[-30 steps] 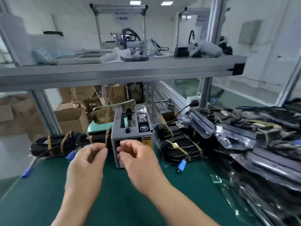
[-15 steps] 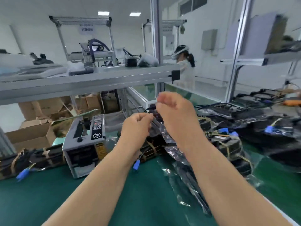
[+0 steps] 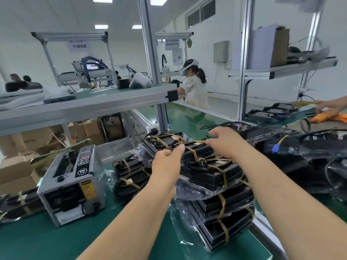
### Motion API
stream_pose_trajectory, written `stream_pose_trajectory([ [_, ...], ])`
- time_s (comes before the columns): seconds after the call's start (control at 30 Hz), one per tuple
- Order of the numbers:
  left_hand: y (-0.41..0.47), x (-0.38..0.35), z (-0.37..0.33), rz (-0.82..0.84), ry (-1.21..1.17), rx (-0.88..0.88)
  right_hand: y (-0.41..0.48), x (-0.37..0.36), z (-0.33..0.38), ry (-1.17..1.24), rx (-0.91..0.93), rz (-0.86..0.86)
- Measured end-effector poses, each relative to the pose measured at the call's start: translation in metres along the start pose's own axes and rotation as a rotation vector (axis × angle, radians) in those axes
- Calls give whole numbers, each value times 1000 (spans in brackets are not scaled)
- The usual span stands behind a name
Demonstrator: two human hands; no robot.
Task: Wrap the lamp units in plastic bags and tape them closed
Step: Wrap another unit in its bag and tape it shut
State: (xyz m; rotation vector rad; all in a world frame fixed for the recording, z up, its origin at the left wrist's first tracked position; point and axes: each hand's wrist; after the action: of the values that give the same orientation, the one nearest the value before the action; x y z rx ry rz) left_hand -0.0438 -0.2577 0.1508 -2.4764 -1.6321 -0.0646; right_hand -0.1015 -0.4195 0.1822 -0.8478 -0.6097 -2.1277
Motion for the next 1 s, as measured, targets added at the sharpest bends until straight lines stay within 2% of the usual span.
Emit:
stream_pose_trajectory([
  [0.13, -11, -17, 22, -22, 5, -16, -4, -23, -28, -145, -42, 72],
  [0.37, -23, -29, 25, 71, -95, 110, -9, -28, -33, -196, -34, 106],
  [0.53, -29, -28, 15, 76, -220, 105, -34, -22, -24, -58, -51, -32],
  [0.7, -40, 0, 15, 64, -422, -42, -77, -13, 11, 90, 185, -319],
  [0.77, -48, 28, 20, 58, -503, -68, -99, -20, 32, 222, 334, -414],
  [0.87, -61, 80, 40, 27, -588, -99, -125, -42, 57, 615, 494, -421],
  [0.93, -71, 112, 58, -46, -625, -112, -134, -63, 67, 895, 376, -324],
  [1.0, -80, 137, 77, -117, -653, -105, -137, -89, 77, 1175, 154, -68],
])
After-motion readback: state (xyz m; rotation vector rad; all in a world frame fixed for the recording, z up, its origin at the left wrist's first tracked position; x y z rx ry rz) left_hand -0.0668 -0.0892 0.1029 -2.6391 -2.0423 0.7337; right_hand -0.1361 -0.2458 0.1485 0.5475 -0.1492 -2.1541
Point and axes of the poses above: each hand's wrist, its own y-axis towards the middle knuckle, its own x-axis out of the back of the hand, z = x × y, and after that the axes turned 6 degrees about y, right-handed
